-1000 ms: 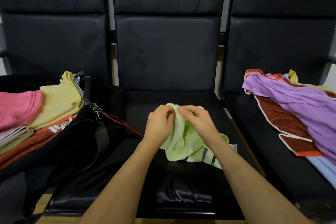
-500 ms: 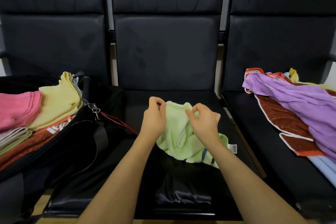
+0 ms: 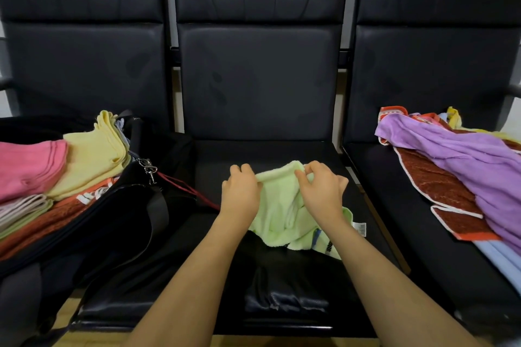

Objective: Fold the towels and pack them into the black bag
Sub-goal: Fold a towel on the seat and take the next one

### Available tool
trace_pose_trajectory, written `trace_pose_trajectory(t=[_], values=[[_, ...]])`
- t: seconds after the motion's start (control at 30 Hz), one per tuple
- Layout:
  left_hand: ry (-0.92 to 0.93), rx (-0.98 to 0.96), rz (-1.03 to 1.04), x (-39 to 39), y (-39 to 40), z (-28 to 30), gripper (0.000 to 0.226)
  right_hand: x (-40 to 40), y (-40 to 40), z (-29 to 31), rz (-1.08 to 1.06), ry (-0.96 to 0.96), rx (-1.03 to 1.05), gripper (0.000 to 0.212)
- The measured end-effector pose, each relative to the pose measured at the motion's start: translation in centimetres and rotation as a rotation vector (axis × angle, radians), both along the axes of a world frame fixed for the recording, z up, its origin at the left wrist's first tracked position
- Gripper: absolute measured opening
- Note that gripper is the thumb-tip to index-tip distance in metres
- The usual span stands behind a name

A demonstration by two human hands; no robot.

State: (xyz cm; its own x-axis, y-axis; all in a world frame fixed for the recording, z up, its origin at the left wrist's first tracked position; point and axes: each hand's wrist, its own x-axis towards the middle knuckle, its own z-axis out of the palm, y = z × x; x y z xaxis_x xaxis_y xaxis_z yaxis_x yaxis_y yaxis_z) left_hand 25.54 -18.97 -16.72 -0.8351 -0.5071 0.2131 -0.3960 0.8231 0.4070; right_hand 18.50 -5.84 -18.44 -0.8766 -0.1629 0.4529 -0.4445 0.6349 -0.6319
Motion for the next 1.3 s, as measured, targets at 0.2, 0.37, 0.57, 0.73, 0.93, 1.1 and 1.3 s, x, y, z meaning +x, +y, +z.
trace_pose_trajectory(t=[0.2,0.37,0.57,0.73,0.93,1.1,1.3], values=[[0.079,0.179,0.002,0.7,-0.5,0.1,0.016,0.8,0.8,0.8,-0.015,-0.051,0.032,0.020],[0.439,0.699,-0.016,1.5,-0.6,1.6,0.012,2.0,0.8,2.2,0.043,-0.083,-0.087,0.018],[0.643,0.741,0.015,1.9,-0.9,5.4,0.016,2.8,1.4,4.5,0.144,-0.171,-0.472,0.015],[0.740,0.673,-0.072,2.2,-1.8,9.4,0.038,3.2,2.4,8.2,0.167,-0.129,-0.600,0.019],[0.715,0.478,-0.154,2.2,-2.4,14.2,0.038,3.2,2.6,13.3,0.164,-0.036,-0.701,0.033],[0.781,0.342,-0.154,2.6,-2.5,17.3,0.031,3.5,2.9,16.6,0.083,0.075,-0.747,0.034],[0.873,0.269,-0.078,3.5,-3.1,19.5,0.040,3.4,3.9,19.8,0.012,0.124,-0.770,0.041]])
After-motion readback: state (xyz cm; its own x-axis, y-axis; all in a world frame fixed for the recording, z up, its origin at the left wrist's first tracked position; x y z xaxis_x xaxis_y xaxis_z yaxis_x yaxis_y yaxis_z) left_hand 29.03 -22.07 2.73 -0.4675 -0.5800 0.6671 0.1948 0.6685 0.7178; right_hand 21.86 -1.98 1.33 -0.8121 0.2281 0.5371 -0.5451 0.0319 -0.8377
